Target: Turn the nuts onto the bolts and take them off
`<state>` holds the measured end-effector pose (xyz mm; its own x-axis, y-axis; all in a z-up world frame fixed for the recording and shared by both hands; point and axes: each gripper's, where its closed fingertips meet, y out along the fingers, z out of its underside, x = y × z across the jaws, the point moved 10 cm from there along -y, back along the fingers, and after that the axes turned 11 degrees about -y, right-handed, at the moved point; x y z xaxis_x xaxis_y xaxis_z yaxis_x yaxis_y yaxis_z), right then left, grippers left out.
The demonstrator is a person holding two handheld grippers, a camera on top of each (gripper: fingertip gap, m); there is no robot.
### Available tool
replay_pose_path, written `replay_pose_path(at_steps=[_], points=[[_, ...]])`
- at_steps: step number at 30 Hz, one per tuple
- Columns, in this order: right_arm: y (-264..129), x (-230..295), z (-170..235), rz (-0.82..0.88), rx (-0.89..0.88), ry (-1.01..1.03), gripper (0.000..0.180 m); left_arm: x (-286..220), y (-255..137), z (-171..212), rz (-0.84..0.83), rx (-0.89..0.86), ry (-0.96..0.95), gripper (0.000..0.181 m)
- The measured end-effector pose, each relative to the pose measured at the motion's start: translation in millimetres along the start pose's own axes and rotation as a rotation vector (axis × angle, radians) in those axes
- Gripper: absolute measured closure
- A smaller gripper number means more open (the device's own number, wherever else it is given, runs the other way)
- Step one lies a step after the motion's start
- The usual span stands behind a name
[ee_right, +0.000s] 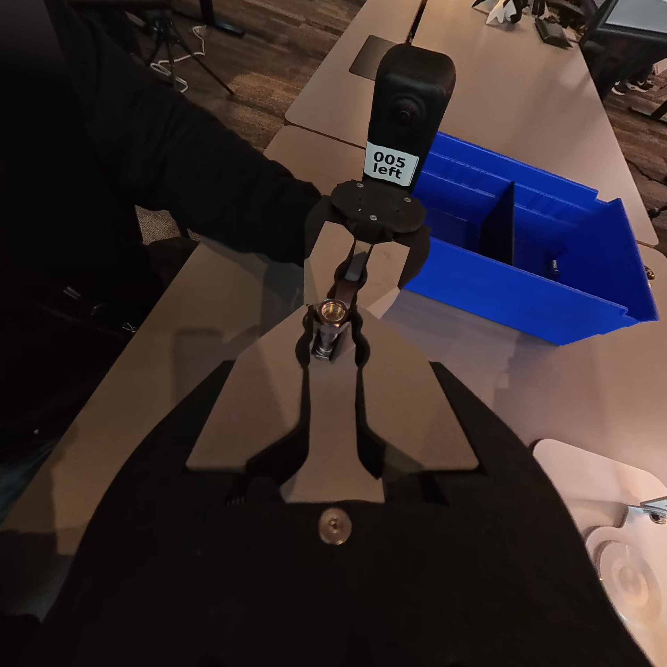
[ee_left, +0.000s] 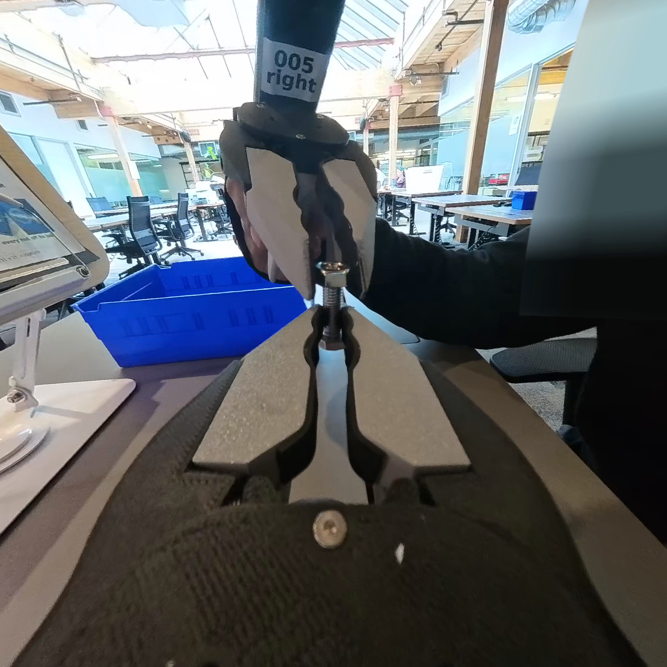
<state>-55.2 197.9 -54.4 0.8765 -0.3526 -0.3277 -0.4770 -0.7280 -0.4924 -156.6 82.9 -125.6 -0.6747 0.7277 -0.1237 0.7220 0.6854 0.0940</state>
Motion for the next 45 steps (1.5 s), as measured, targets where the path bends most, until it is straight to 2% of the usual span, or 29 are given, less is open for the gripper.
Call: replay_pose_path(at_steps=[7, 15, 19, 23, 29, 36, 40, 45], points=[[0.3, -8.6, 1.9, 0.054, 0.005, 0.070, 0.163, 3.2, -3.1, -2.6, -0.100, -0.022, 0.034, 0.175], [11.6, -38.8, 15.4, 0.307, 0.049, 0.336, 0.163, 18.4, -7.8, -1.9, -0.578, -0.066, 0.103, 0.174], [23.8, -46.6, 17.4, 0.430, 0.062, 0.440, 0.163, 25.1, -14.5, -1.7, -0.698, -0.065, 0.075, 0.174], [27.6, -43.9, 15.9, 0.409, 0.096, 0.385, 0.155, 26.5, -15.1, -1.4, -0.636, -0.081, 0.034, 0.174], [6.2, -42.6, 16.4, 0.371, 0.078, 0.378, 0.149, 25.9, -18.1, -4.4, -0.585, -0.106, 0.022, 0.174], [-7.6, -38.4, 12.5, 0.336, 0.048, 0.304, 0.153, 26.0, -21.7, -7.0, -0.452, -0.159, -0.058, 0.174], [-6.5, -37.5, 8.9, 0.308, -0.017, 0.294, 0.157, 26.3, -21.6, -6.9, -0.429, -0.155, -0.068, 0.174], [-3.3, -37.1, 9.4, 0.296, -0.013, 0.284, 0.157, 25.0, -17.6, -5.3, -0.405, -0.134, -0.067, 0.174]])
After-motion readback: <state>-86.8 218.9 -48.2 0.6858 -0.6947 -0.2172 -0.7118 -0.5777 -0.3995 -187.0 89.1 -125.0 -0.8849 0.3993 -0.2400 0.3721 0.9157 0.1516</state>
